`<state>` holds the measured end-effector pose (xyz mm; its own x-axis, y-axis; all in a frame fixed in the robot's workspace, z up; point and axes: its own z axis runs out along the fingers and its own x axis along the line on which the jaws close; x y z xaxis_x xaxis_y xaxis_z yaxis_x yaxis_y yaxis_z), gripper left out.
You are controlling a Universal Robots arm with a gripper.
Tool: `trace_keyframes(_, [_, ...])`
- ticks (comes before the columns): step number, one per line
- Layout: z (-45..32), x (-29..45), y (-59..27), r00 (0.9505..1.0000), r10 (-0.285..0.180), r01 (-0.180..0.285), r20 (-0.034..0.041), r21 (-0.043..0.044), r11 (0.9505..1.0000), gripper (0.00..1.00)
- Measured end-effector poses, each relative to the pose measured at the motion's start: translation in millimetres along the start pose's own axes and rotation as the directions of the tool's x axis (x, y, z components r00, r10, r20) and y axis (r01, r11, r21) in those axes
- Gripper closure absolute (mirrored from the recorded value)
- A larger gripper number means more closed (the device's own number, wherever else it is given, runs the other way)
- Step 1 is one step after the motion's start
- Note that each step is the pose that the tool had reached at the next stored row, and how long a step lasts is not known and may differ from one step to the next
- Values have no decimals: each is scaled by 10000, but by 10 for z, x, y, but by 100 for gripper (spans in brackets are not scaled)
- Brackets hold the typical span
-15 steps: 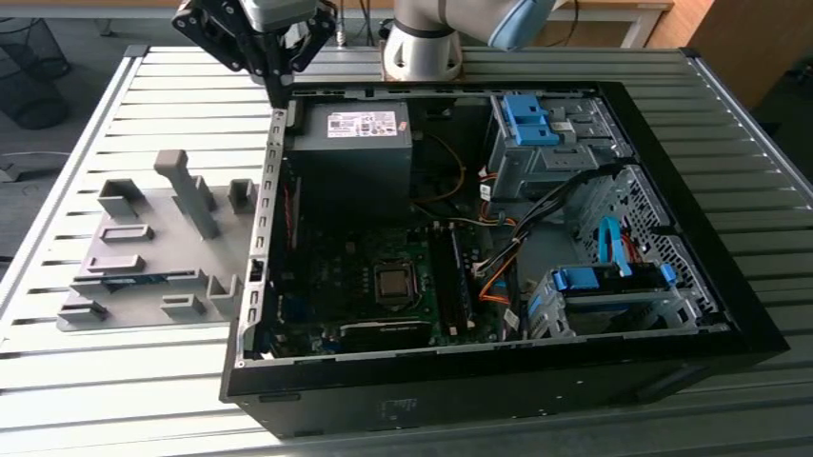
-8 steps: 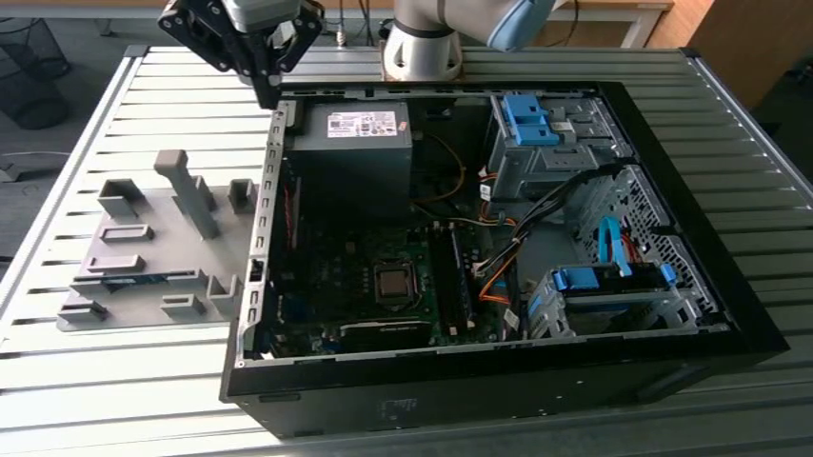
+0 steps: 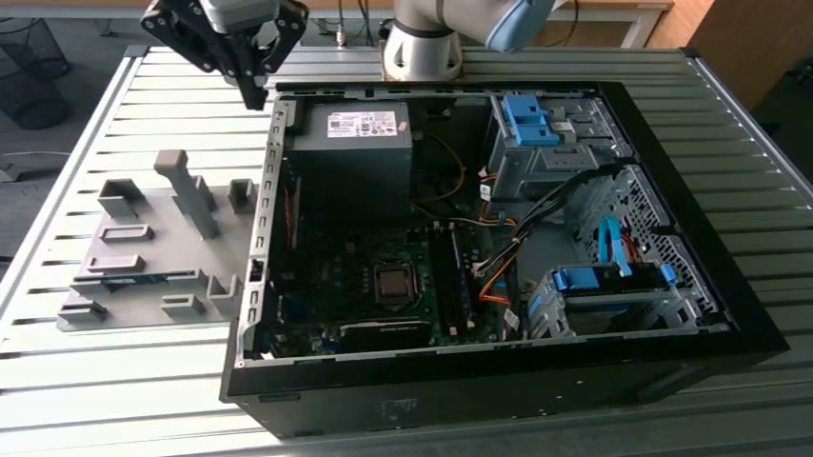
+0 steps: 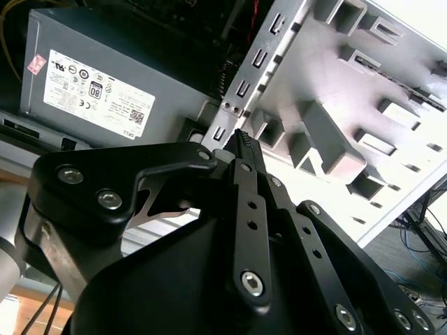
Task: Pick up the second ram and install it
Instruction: 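Reach for the second ram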
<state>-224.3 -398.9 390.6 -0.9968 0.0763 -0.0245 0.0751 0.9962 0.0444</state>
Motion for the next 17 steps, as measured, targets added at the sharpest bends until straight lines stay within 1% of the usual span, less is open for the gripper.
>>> trace_keyframes(4, [0, 100, -18, 10000, -1, 1, -1, 1, 10000, 89])
trace_keyframes(8, [3, 194, -62, 10000, 0, 0, 0, 0, 10000, 89])
trace_keyframes(12, [6, 272, -112, 10000, 0, 0, 0, 3, 10000, 89])
trace_keyframes(17, [5, 434, -132, 10000, -1, 1, 0, 4, 10000, 89])
